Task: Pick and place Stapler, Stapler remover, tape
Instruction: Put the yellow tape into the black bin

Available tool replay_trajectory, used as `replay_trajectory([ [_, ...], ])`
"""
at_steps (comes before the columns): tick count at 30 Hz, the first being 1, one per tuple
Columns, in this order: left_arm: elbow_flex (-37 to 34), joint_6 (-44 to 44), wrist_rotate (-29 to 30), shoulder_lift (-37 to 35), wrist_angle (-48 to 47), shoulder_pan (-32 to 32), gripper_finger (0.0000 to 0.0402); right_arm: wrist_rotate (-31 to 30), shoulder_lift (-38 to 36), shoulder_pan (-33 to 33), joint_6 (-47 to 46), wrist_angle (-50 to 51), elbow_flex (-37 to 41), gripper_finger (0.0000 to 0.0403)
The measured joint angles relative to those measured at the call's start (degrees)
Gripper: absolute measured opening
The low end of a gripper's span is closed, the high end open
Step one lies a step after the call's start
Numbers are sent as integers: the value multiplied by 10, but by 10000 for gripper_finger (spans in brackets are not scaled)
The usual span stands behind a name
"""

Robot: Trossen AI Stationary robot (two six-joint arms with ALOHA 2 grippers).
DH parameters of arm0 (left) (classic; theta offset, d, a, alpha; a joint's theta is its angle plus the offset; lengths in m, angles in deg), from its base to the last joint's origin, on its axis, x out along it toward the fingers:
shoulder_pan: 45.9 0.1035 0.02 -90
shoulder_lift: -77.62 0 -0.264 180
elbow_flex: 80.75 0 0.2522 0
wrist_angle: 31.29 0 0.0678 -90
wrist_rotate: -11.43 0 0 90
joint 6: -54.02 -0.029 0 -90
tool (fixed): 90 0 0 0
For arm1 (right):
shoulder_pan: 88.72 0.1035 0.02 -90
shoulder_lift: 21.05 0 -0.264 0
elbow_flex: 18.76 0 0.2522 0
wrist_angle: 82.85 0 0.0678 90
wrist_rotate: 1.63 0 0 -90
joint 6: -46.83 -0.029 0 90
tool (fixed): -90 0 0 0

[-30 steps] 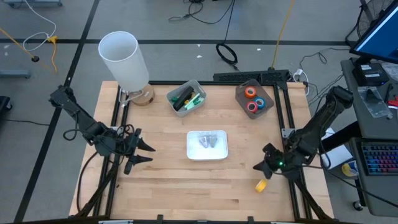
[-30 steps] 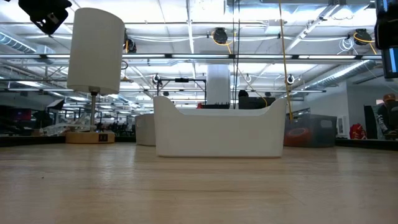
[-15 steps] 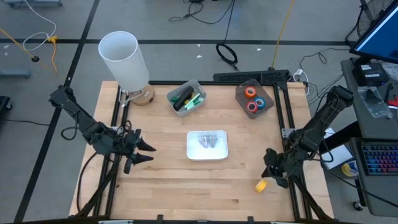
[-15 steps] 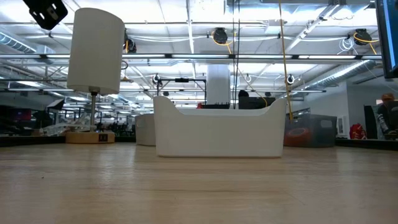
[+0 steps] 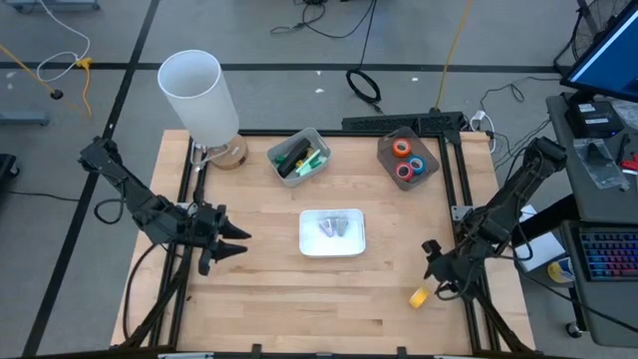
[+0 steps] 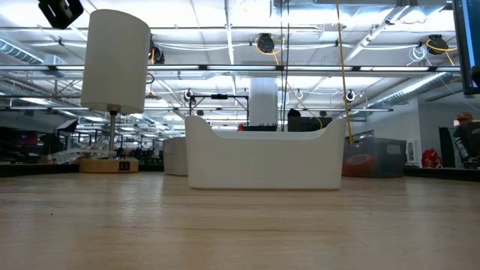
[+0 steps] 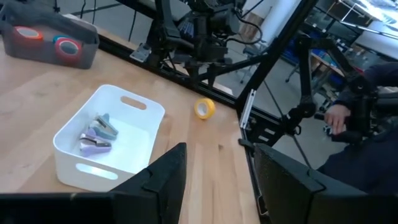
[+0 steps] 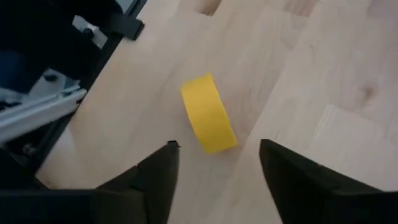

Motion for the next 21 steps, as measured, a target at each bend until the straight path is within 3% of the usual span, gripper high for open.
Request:
replay_trajectory([
  [6,0,0,1,0,0,0,186,8,14,0,48,-4,0,256],
  [21,0,0,26,0,-1,0,186,31,123,-34,149,-82,0,269],
])
